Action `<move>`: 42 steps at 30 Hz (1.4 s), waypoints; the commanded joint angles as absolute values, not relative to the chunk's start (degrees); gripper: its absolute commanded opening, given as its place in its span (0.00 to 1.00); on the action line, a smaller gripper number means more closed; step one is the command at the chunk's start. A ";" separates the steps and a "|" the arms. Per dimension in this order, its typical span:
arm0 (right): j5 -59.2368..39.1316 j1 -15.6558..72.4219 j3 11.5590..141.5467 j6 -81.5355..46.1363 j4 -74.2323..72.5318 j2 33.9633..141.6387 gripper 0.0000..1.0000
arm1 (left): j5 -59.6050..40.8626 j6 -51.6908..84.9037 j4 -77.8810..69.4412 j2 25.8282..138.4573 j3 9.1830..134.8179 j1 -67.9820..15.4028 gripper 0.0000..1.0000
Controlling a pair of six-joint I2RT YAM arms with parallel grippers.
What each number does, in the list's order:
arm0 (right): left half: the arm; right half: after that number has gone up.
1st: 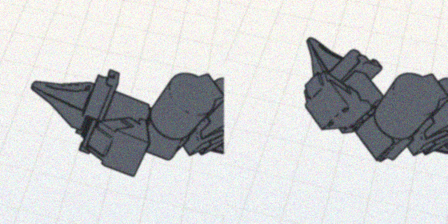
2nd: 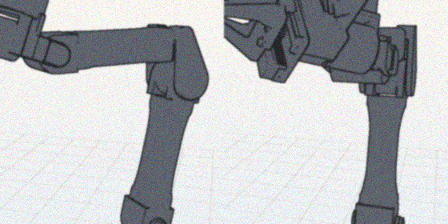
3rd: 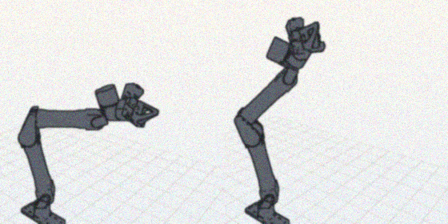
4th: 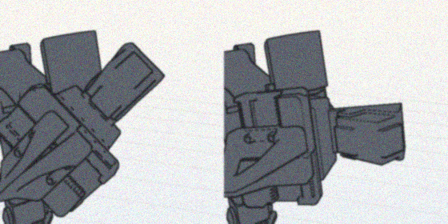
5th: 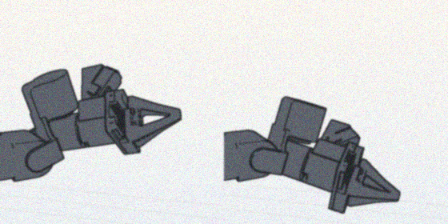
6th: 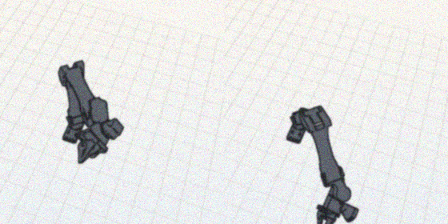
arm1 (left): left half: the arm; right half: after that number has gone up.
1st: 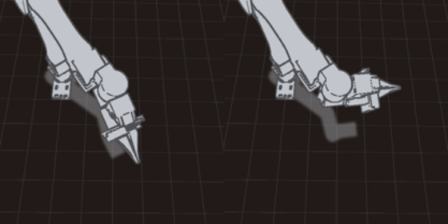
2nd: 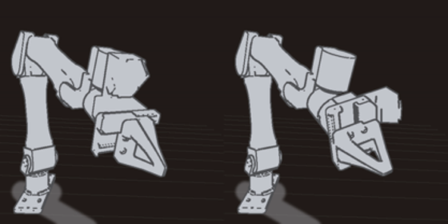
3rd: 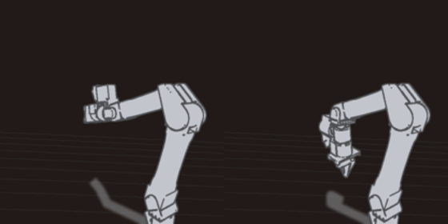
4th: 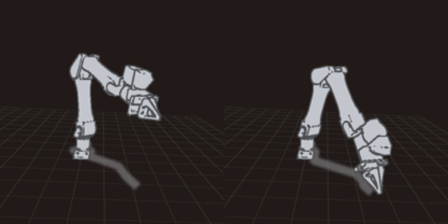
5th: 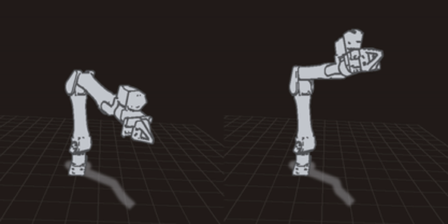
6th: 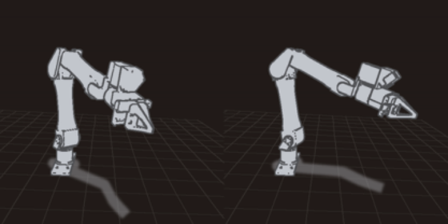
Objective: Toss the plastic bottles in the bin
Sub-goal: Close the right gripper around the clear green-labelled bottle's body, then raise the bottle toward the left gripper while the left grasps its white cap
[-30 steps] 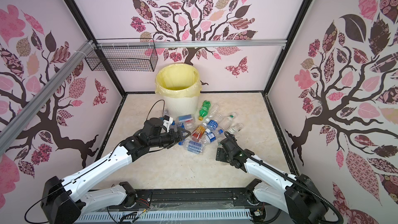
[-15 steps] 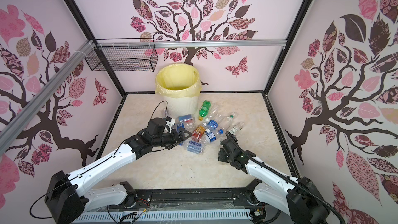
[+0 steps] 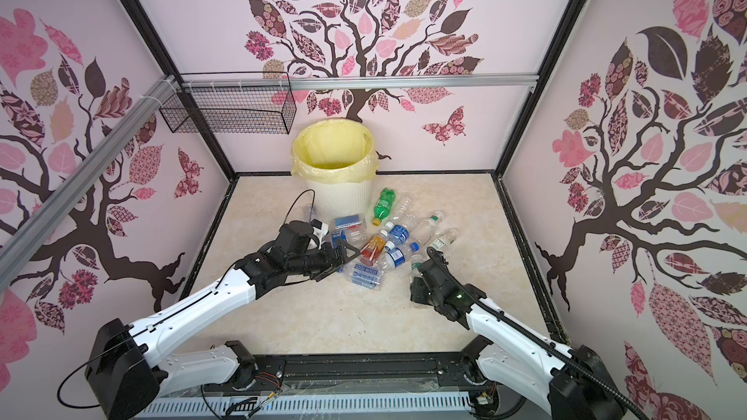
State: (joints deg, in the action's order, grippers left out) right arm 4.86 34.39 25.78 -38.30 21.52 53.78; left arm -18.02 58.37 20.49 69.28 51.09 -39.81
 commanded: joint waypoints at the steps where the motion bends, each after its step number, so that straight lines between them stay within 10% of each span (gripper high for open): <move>1: 5.51 34.63 30.71 -36.14 26.49 52.32 0.41 | -16.81 57.41 21.73 69.08 54.93 -39.95 0.97; 42: -1.68 44.97 51.04 -27.88 18.55 54.64 0.36 | -17.58 59.35 15.45 80.81 68.12 -38.72 0.88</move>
State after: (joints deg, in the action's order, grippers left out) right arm -1.78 44.58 47.99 -29.06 20.32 54.28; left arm -18.06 59.83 16.75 80.34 66.08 -39.13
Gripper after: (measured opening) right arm 0.554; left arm 0.889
